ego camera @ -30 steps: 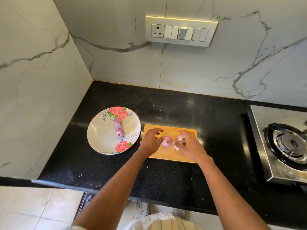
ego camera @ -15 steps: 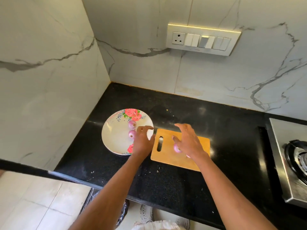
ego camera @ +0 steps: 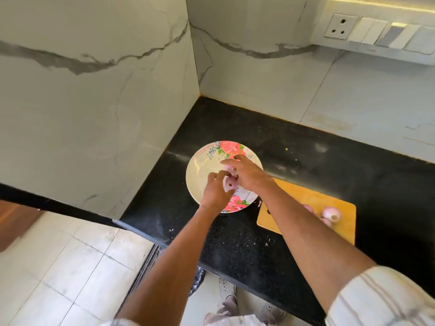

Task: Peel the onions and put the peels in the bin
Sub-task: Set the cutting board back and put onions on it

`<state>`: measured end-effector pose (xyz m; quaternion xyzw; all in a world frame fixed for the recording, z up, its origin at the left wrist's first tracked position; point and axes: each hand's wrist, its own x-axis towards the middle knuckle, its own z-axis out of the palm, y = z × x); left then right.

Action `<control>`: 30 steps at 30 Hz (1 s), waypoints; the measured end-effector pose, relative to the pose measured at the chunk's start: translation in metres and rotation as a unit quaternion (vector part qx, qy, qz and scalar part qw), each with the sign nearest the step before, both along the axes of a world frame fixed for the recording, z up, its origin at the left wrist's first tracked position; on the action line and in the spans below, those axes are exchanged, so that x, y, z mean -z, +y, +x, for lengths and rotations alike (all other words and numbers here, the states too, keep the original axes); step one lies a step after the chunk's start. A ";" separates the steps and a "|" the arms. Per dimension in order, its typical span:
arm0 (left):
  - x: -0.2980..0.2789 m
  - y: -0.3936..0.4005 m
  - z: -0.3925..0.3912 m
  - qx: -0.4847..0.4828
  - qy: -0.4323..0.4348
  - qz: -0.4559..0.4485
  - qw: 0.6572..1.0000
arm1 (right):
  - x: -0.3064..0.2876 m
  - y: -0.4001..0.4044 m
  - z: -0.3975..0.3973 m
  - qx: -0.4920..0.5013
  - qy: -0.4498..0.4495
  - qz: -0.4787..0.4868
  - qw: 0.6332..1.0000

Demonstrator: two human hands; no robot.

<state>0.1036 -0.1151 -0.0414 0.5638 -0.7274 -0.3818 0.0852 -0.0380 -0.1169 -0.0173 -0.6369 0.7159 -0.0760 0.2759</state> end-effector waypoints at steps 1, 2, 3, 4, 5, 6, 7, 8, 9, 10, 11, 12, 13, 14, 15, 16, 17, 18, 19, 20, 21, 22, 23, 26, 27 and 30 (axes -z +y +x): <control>0.002 -0.001 0.002 -0.005 0.006 0.003 1.000 | 0.005 -0.002 0.002 -0.005 0.002 -0.001 1.000; 0.005 -0.004 0.004 -0.010 0.012 0.006 1.000 | 0.010 -0.005 0.004 -0.001 -0.005 -0.001 1.000; 0.008 -0.006 0.005 -0.014 0.019 0.005 1.000 | 0.012 -0.006 0.005 0.009 -0.017 -0.003 1.000; 0.012 -0.010 0.008 -0.017 0.026 0.004 1.000 | 0.014 -0.008 0.005 0.021 -0.031 -0.008 0.999; 0.015 -0.013 0.011 -0.020 0.030 0.001 0.999 | 0.015 -0.009 0.006 0.029 -0.045 -0.010 0.999; 0.017 -0.015 0.014 -0.023 0.031 -0.001 0.999 | 0.015 -0.009 0.007 0.034 -0.057 -0.013 0.998; 0.018 -0.018 0.016 -0.026 0.032 -0.005 0.999 | 0.015 -0.008 0.005 0.042 -0.064 -0.021 0.997; 0.019 -0.020 0.018 -0.031 0.031 -0.008 0.999 | 0.017 -0.006 0.003 0.056 -0.071 -0.035 0.995; 0.019 -0.020 0.017 -0.032 0.034 -0.011 0.999 | 0.016 0.000 -0.003 0.082 -0.079 -0.046 0.992; 0.019 -0.021 0.016 -0.035 0.042 -0.011 0.998 | 0.016 0.006 -0.010 0.106 -0.088 -0.054 0.989; 0.017 -0.021 0.014 -0.034 0.055 -0.007 0.998 | 0.015 0.013 -0.019 0.128 -0.092 -0.058 0.986; 0.014 -0.021 0.005 -0.027 0.071 0.001 0.997 | 0.013 0.022 -0.032 0.148 -0.092 -0.062 0.983; 0.011 -0.019 -0.003 -0.015 0.088 0.013 0.996 | 0.011 0.032 -0.044 0.165 -0.088 -0.062 0.980; 0.007 -0.016 -0.016 0.011 0.101 0.025 0.994 | 0.010 0.045 -0.059 0.186 -0.084 -0.064 0.977; 0.004 -0.012 -0.029 0.042 0.110 0.034 0.992 | 0.009 0.058 -0.073 0.198 -0.076 -0.062 0.975; 0.002 -0.008 -0.043 0.076 0.117 0.038 0.989 | 0.008 0.071 -0.084 0.205 -0.069 -0.056 0.975; 0.000 -0.001 -0.059 0.111 0.119 0.041 0.986 | 0.006 0.087 -0.096 0.214 -0.061 -0.043 0.974; -0.001 0.004 -0.072 0.141 0.113 0.044 0.983 | 0.004 0.101 -0.105 0.221 -0.053 -0.020 0.974; -0.002 0.011 -0.087 0.166 0.104 0.047 0.979 | 0.001 0.116 -0.114 0.231 -0.036 0.002 0.972; -0.002 0.017 -0.097 0.181 0.097 0.050 0.977 | 0.000 0.127 -0.122 0.235 -0.017 0.022 0.972; 0.000 0.021 -0.106 0.186 0.094 0.053 0.977 | -0.002 0.137 -0.127 0.236 0.000 0.036 0.971; 0.002 0.027 -0.115 0.190 0.095 0.055 0.976 | -0.002 0.146 -0.133 0.237 0.009 0.046 0.970; 0.004 0.031 -0.120 0.192 0.095 0.055 0.975 | -0.002 0.152 -0.136 0.235 0.015 0.055 0.970; 0.008 0.041 -0.132 0.197 0.095 0.067 0.973 | 0.000 0.165 -0.141 0.228 0.028 0.060 0.971; 0.009 0.042 -0.135 0.199 0.096 0.066 0.973 | -0.001 0.168 -0.142 0.231 0.032 0.058 0.971; 0.008 0.045 -0.138 0.209 0.097 0.074 0.970 | 0.004 0.174 -0.144 0.238 0.026 0.043 0.970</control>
